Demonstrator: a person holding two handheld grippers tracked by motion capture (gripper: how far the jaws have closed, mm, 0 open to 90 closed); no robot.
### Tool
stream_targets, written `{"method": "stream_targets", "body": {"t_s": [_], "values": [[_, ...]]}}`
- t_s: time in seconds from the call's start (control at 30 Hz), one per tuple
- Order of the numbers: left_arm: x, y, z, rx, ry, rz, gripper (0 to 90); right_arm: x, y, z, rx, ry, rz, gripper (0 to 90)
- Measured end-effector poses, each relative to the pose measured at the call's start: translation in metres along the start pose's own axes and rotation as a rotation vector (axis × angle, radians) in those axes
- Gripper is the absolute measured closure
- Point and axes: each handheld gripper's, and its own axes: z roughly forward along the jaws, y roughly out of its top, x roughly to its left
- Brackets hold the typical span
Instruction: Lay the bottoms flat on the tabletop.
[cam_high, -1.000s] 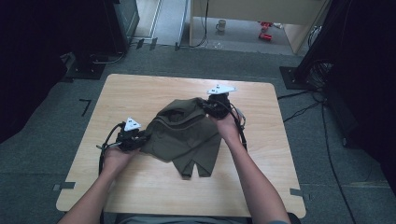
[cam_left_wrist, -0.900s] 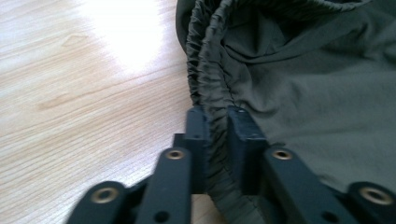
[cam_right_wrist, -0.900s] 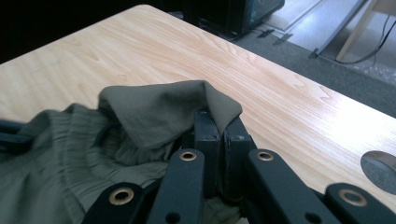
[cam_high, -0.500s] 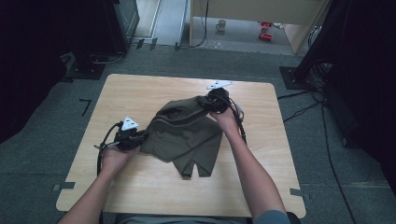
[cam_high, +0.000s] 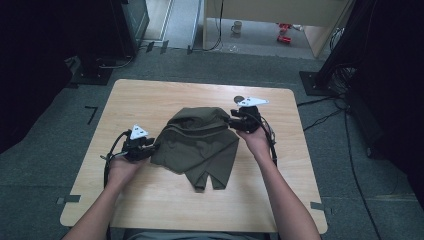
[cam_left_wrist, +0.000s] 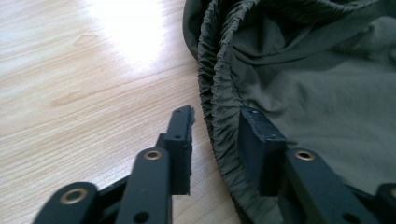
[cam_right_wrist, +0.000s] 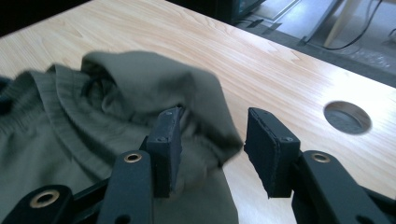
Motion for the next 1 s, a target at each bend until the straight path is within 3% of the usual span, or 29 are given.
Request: {"method": "stream_targets", "body": {"t_s": [0.17, 0.27, 0.43, 0.47, 0.57, 0.7, 0.8, 1.0], "values": [[0.002, -0.001, 0.001, 0.002, -0.004, -0.018, 61.8, 0.002, -0.013, -0.010, -0.007, -0.016, 0.003, 54.1], [0.003, -0.001, -0.002, -0.015, -0.009, -0.009, 56.5, 0.004, -0.022, -0.020, -0.030, -0.032, 0.017, 55.9], [0.006, 0.000, -0.009, -0.045, -0.034, -0.021, 53.5, 0.016, -0.038, -0.032, -0.035, -0.001, 0.041, 56.1], [0.007, 0.001, -0.013, -0.065, -0.056, -0.032, 51.3, 0.022, -0.041, -0.032, -0.031, 0.014, 0.044, 56.1], [0.010, 0.001, -0.016, -0.061, -0.074, -0.046, 46.9, 0.029, -0.044, -0.031, -0.019, 0.035, 0.045, 56.0], [0.014, 0.000, -0.022, -0.061, -0.045, -0.027, 46.2, 0.044, -0.045, -0.024, 0.010, 0.077, 0.039, 55.9], [0.019, -0.001, -0.028, -0.077, -0.040, -0.038, 45.8, 0.061, -0.045, -0.016, 0.015, 0.098, -0.011, 56.4], [0.025, -0.005, -0.028, -0.080, -0.028, -0.040, 45.4, 0.079, -0.045, -0.003, 0.021, 0.138, -0.032, 57.7]]}}
